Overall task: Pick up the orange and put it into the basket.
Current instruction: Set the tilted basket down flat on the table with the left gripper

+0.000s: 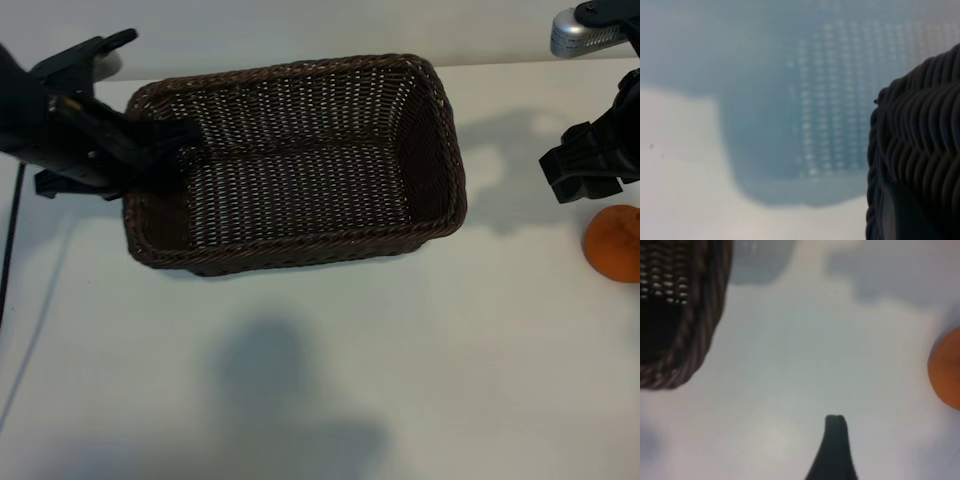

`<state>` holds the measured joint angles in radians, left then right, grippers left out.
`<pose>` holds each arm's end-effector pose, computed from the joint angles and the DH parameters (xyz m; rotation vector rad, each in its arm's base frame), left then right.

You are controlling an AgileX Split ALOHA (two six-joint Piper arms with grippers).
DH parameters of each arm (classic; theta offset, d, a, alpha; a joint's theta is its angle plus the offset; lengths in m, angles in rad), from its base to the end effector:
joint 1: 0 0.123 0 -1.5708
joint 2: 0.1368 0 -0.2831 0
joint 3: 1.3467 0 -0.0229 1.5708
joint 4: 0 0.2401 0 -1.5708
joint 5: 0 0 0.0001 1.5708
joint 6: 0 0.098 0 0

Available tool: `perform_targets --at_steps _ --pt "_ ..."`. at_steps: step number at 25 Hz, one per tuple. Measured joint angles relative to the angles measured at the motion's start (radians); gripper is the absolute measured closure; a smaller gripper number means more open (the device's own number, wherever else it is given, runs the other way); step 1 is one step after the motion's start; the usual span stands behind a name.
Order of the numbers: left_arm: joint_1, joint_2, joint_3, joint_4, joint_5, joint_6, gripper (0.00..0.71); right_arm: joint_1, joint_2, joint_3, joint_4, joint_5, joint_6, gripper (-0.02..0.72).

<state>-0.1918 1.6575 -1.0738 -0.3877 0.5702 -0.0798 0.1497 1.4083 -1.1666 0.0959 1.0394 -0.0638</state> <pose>0.3240 -0.0833 0.2224 -0.2145 2.6396 -0.4776 0.2653 0.0482 0.3009 -0.2494 2.7540 0.1497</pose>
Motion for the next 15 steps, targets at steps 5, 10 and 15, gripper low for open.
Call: perform_targets --at_steps 5,10,15 --pt "-0.071 0.105 -0.096 0.003 0.002 0.002 0.559 0.000 0.000 0.000 0.000 0.000 0.000 0.129" --pt "-0.121 0.204 -0.191 0.000 0.003 0.002 0.559 0.000 0.000 0.000 0.000 0.000 0.000 0.129" --pt "-0.137 0.275 -0.234 -0.018 0.002 0.002 0.559 0.000 0.000 0.000 -0.003 0.000 0.000 0.130"
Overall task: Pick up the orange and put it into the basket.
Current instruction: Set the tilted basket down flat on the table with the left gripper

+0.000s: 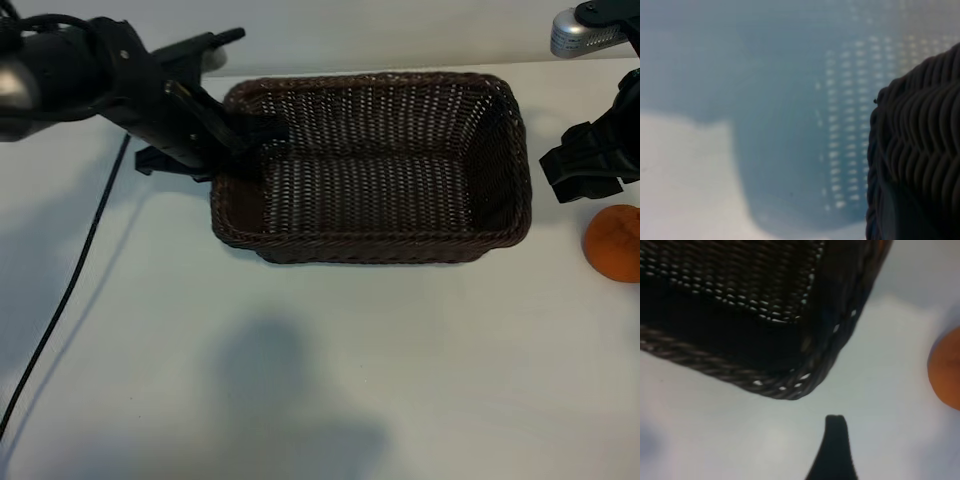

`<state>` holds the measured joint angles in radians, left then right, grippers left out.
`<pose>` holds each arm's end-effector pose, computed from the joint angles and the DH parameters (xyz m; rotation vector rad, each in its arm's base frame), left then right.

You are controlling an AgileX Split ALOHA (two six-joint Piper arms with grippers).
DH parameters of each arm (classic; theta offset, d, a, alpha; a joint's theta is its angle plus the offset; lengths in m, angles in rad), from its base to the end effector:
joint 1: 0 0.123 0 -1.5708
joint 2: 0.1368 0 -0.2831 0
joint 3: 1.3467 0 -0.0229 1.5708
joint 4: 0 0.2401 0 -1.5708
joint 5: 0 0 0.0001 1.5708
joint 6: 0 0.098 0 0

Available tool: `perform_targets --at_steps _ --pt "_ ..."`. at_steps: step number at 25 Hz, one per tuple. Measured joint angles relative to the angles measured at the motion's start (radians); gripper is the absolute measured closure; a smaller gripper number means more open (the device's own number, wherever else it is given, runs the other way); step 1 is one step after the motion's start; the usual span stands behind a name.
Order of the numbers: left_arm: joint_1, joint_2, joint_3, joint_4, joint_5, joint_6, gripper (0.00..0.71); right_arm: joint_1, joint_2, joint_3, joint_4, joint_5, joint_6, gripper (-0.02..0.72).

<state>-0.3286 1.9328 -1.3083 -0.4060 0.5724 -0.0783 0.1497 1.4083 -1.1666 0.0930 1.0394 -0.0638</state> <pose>0.3710 -0.1487 0.1843 -0.0560 2.7081 -0.5264 0.2653 0.0480 0.3009 -0.2508 2.7539 0.1459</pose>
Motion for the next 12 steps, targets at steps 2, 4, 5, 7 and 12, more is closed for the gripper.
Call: perform_targets --at_steps 2,4,5,7,12 --pt "-0.002 0.024 -0.001 -0.004 -0.001 0.000 0.559 0.000 0.000 0.000 -0.003 -0.001 0.000 0.130" --pt "-0.002 0.045 -0.002 -0.004 0.000 0.000 0.559 0.000 0.000 0.000 -0.003 -0.002 0.000 0.130" --pt "-0.002 0.055 -0.002 -0.003 0.000 0.000 0.559 0.000 0.000 0.000 -0.003 -0.002 0.000 0.130" --pt "-0.004 0.073 -0.002 -0.003 -0.001 0.000 0.559 0.000 0.000 0.000 -0.004 -0.002 0.000 0.130" --pt "-0.014 0.097 -0.002 -0.006 -0.010 0.008 0.559 0.000 0.000 0.000 -0.006 -0.002 0.000 0.130"
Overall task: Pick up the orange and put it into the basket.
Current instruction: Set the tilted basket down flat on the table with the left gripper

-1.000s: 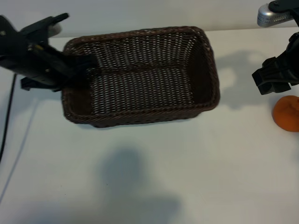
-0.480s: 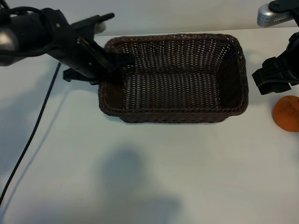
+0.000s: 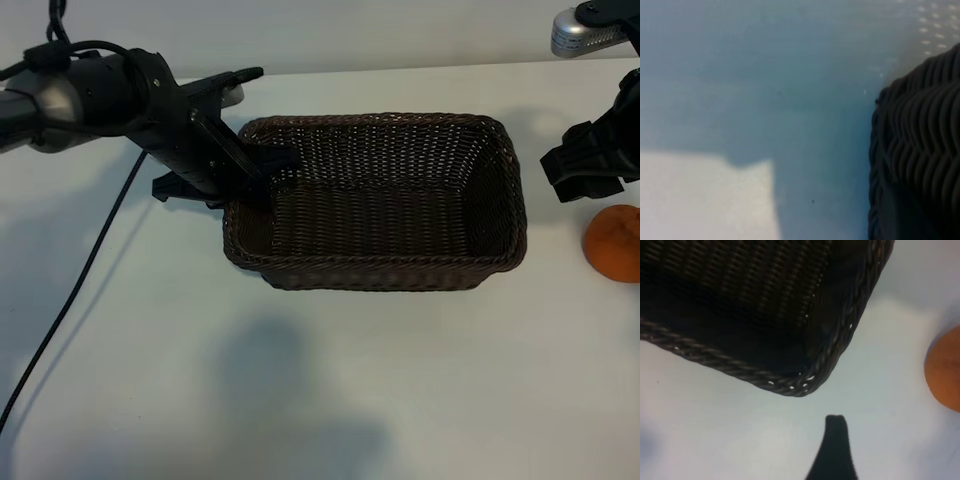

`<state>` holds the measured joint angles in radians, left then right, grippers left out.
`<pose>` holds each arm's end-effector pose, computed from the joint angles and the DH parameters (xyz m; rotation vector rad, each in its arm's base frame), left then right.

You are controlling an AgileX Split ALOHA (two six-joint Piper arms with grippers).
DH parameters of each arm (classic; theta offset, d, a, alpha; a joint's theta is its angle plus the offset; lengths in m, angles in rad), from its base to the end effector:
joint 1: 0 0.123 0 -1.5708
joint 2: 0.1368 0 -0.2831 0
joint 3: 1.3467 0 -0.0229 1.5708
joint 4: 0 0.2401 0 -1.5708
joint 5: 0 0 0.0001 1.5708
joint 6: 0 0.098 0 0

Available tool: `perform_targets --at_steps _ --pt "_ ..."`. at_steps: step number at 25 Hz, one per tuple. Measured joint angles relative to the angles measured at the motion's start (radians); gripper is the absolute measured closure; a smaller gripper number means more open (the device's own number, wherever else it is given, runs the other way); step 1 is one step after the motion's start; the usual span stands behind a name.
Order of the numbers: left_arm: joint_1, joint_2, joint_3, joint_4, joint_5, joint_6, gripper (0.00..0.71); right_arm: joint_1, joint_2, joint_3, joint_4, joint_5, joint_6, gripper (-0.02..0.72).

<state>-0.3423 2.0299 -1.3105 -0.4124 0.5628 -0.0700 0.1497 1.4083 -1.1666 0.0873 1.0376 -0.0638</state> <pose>0.3741 -0.1556 0.1463 -0.0511 2.7947 -0.5002 0.2656 0.0475 0.3009 -0.2532 2.7520 0.1383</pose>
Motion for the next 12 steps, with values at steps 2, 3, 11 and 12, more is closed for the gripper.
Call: perform_targets --at_steps 2,3,11,12 --pt "-0.002 0.000 -0.001 -0.004 -0.002 0.007 0.560 0.000 0.000 0.000 -0.001 0.000 0.000 0.130" --pt "-0.002 0.000 -0.001 -0.004 -0.002 0.009 0.560 0.000 0.000 0.000 -0.001 0.000 0.000 0.130" --pt "-0.002 0.000 -0.001 -0.004 -0.002 0.010 0.560 0.000 0.000 0.000 -0.005 -0.001 0.000 0.130" --pt "-0.002 0.000 -0.001 -0.004 -0.001 0.011 0.560 0.000 0.000 0.000 -0.005 -0.001 0.000 0.130"
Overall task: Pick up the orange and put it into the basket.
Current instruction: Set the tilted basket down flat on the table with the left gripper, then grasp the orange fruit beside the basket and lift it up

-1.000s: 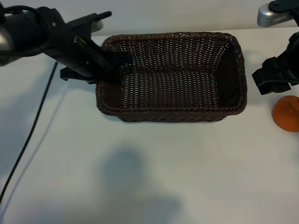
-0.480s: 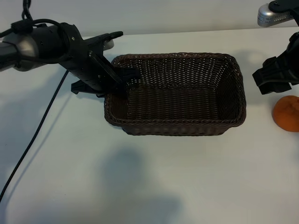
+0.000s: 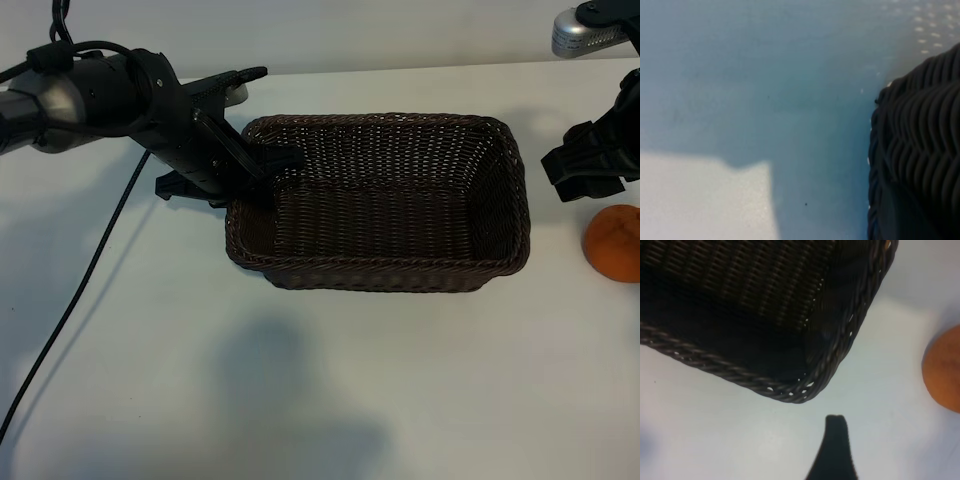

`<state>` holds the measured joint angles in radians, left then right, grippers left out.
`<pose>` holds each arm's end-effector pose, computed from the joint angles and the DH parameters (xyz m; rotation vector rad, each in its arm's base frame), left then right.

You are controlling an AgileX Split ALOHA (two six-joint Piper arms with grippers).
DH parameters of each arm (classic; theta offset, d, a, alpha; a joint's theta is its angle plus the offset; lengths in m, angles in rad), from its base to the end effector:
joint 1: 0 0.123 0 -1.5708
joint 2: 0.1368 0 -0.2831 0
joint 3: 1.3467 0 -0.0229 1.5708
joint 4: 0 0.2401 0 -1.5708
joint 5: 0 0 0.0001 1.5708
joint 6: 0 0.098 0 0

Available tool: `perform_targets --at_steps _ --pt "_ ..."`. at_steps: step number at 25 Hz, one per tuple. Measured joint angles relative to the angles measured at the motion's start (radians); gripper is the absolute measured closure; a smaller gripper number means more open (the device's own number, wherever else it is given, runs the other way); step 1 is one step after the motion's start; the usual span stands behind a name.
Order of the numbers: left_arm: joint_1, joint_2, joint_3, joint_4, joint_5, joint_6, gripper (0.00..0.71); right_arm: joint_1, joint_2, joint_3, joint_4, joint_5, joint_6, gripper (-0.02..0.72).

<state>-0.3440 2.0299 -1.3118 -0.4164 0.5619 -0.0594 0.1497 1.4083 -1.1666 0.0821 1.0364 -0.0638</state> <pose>0.3741 -0.1565 0.1467 -0.0382 2.7916 -0.5023 0.2657 0.0471 0.3009 -0.2555 2.7507 0.1314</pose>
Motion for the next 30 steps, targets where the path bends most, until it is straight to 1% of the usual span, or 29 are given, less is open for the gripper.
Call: perform_targets --at_steps 2,3,4,6,9,11,12,15,19,22,30 --pt "0.000 0.000 0.000 0.000 0.002 0.002 0.548 0.000 0.000 0.000 0.000 0.000 0.000 0.130" --pt "0.000 0.000 0.000 0.000 0.004 0.004 0.532 0.000 0.000 0.000 0.000 0.000 0.000 0.130" --pt "0.000 0.000 0.000 -0.003 0.007 0.004 0.497 0.000 0.000 0.000 0.000 0.000 0.000 0.130" --pt "0.000 0.000 -0.002 -0.007 0.010 0.004 0.377 0.000 0.000 0.000 0.000 0.000 0.000 0.130" --pt "0.000 0.000 -0.004 -0.009 0.029 0.002 0.150 0.000 0.000 0.000 0.000 0.000 0.000 0.131" --pt "0.000 0.000 -0.005 -0.007 0.043 -0.007 0.065 0.000 0.000 0.000 0.000 0.000 0.000 0.131" --pt "0.000 -0.001 -0.005 -0.002 0.049 -0.015 0.042 0.000 0.000 0.000 0.000 0.000 0.000 0.131" --pt "-0.001 -0.009 -0.008 0.036 0.058 -0.045 0.032 0.000 0.000 0.000 0.000 0.000 0.000 0.131" --pt "-0.001 -0.020 -0.051 0.128 0.131 -0.096 0.049 0.000 0.000 0.000 0.000 0.000 0.000 0.131" --pt "-0.001 -0.041 -0.083 0.173 0.165 -0.126 0.050 0.000 0.000 0.000 0.000 0.000 0.000 0.131" --pt "-0.001 -0.066 -0.165 0.184 0.232 -0.134 0.066 0.000 0.000 0.000 0.000 0.003 0.000 0.131"
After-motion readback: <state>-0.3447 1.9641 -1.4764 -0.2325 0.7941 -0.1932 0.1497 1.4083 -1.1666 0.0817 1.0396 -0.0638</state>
